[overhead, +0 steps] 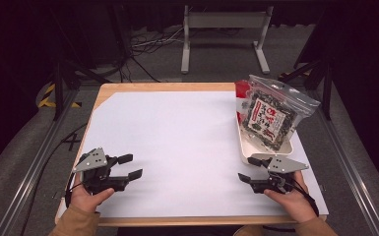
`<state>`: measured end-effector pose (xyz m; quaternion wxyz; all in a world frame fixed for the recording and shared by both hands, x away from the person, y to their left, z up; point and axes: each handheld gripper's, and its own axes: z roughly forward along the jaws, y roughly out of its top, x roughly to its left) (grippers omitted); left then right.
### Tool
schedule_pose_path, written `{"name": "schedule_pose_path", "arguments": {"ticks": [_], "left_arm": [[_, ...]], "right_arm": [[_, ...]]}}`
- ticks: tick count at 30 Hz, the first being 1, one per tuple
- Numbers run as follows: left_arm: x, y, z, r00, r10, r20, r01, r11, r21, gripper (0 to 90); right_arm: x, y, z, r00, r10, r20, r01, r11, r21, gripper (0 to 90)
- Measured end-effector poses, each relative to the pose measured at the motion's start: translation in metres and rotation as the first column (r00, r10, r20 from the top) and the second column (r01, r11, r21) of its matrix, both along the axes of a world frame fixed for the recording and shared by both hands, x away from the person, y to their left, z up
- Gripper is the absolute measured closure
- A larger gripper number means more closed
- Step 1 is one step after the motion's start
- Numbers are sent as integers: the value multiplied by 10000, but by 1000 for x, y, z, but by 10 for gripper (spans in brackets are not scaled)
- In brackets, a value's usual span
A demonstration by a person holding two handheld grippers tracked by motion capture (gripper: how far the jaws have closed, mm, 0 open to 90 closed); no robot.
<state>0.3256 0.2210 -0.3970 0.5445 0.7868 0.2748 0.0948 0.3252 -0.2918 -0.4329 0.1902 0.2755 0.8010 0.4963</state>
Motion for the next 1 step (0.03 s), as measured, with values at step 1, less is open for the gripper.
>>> {"name": "schedule_pose_path", "arguments": {"ticks": [1], "left_arm": [[0, 0, 0, 10000, 19, -17, -19, 10000, 4, 333]], "right_arm": [[0, 0, 0, 10000, 18, 23, -18, 10000, 29, 321]]}}
